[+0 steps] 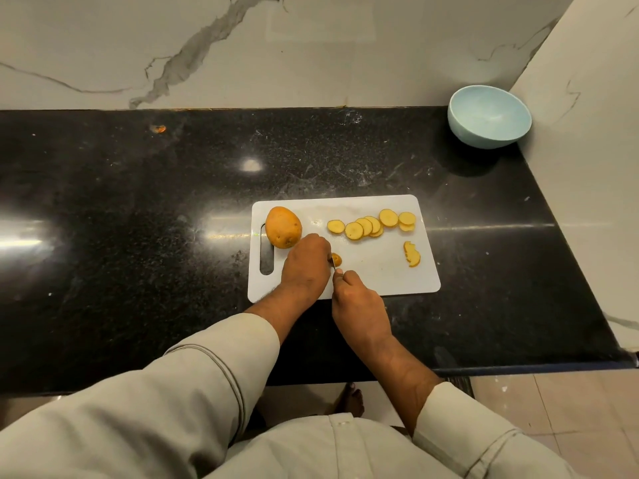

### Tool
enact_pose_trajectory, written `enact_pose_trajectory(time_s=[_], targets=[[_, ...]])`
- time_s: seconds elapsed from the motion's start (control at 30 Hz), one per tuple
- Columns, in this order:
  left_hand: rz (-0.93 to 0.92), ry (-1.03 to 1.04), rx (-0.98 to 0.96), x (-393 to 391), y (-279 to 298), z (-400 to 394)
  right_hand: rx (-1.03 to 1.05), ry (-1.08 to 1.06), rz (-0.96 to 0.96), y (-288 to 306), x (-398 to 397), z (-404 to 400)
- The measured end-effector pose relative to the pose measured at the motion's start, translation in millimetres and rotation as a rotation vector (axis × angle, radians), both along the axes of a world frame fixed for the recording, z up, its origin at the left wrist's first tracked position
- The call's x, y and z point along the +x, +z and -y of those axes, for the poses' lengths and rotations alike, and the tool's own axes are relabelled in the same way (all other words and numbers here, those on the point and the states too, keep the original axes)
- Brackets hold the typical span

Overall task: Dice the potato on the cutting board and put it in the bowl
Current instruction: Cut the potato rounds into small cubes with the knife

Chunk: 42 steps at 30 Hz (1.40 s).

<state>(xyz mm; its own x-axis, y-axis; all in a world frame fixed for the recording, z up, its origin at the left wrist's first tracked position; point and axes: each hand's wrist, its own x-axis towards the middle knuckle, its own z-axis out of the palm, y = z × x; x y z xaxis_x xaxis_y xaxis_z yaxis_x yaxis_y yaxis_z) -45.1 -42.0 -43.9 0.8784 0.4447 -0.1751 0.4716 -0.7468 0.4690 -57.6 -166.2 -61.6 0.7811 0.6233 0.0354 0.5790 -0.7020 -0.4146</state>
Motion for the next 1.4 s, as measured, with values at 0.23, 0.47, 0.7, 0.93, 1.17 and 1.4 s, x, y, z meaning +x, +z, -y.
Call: enact_pose_trajectory(time_s=[0.23,0.47,0.7,0.93,1.17,1.4], targets=[[-0.019,-0.012,-0.001,-0.1,3.4,-1.5,-0.079,-0.013,-0.041,-1.6,15.4,-10.6],[0.005,-0.02,-0.004,-0.2,1.4,-3.0,-0.077,0.023,-0.035,-0.8,-13.4,25.8],[-0.021,-0.148,0.02,-1.7,3.6,-13.3,-0.056,-0.022,-0.056,11.6,-25.1,46.6],[-0.082,-0.701,0.281,10.0,15.2,-32.2,-0.019,-0.129,-0.03,18.4,-11.1,46.3],[-0.241,-0.882,0.256,34.9,27.8,-37.4,-0.052,-0.133,-0.004,20.2,7.2,30.2],[-0.143,-0.656,0.17,14.2,10.9,-33.0,-0.089,-0.117,-0.024,17.2,10.8,29.5]])
